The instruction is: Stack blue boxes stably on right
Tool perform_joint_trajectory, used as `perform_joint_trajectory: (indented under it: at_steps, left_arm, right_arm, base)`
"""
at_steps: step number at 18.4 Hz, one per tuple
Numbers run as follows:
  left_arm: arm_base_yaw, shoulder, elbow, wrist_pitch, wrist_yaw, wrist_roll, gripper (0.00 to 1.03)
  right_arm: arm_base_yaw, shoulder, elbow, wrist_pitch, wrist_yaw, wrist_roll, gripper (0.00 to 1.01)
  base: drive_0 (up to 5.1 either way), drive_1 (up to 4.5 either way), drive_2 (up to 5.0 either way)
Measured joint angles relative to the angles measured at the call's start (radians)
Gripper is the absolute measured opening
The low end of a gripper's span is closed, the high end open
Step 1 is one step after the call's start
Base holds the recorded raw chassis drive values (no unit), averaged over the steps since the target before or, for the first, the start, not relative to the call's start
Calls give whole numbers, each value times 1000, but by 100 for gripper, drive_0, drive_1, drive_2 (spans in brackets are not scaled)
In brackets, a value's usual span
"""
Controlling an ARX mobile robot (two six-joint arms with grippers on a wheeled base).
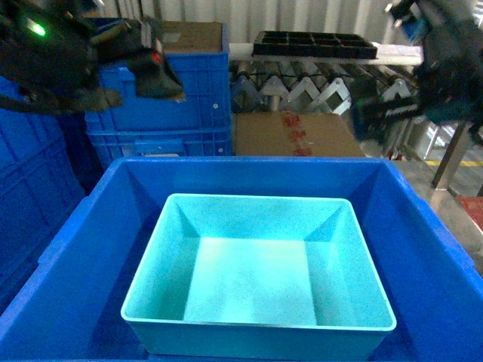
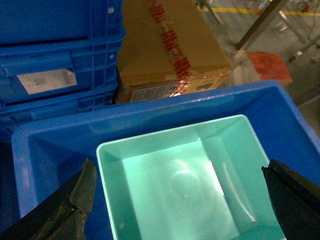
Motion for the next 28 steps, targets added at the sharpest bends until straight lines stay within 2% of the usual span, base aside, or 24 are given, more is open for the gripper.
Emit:
perform_joint_trajectory:
  at_steps: [2,3,5,6,7,8,12,13,14,15,16,19,22,24,28]
  left_arm:
    - [66,-174,-31,-58,76,-13,98]
    - [104,-257,-31,-102,99,-42,98]
    - [132,-427,-35,-183,73,-105,98]
    - [102,-515,-61,-185,41,-128,98]
    - [79,-560,-72,-173,33,-179,98]
    - [64,-571,-77,-122,-5,-237,98]
    - [73,-566,-81,-133,-28,-287,98]
    - [71,-565,-93,-94,-56,-276,97]
    - [55,-575,-140,21,-141,-247,92]
    - [50,-589,-172,69,-192,-211,88]
    - [49,-597,-189,87,-212,-202,86]
    - [44,-660,-311,199,-317,-95,75]
    - [47,-700,-387,257,-357,-40,68]
    - [58,-748,-476,327,-369,15,57]
    - [70,-793,-570,378,-373,50,44]
  right_arm:
    - [-64,-201,-43,-59,-40,54,98]
    - [-91,-313,-93,-92,-47,73,98]
    - [-123,-518,-158,-214,-52,99,98]
    - [-105,-610,-187,-225,-31,98,98]
    - [-76,-667,-189,-267,-15,108,98]
    - [-67,-683,-188,-263,-14,117,98]
    - [-70,-665,-189,-272,-6,122,98]
    - [-68,-661,-204,-222,16,121,96]
    - [-67,-666,-244,-120,56,120,91]
    - [-68,-678,-269,-79,79,120,87]
    - [-68,-684,-283,-63,88,120,86]
    - [-69,-735,-385,34,101,119,75]
    - [-79,-770,-447,79,102,119,67]
    - [-91,-812,-523,126,102,119,56]
    - [-101,-850,-599,161,99,118,43]
  base:
    - [0,0,0]
    - [0,0,0]
    - [0,0,0]
    - [0,0,0]
    - [0,0,0]
    - [0,0,0]
    - [0,0,0]
    - [0,0,0]
    - [0,0,0]
    - [0,0,0]
    - [0,0,0]
    - [0,0,0]
    - [0,0,0]
    - [0,0,0]
    - [0,0,0]
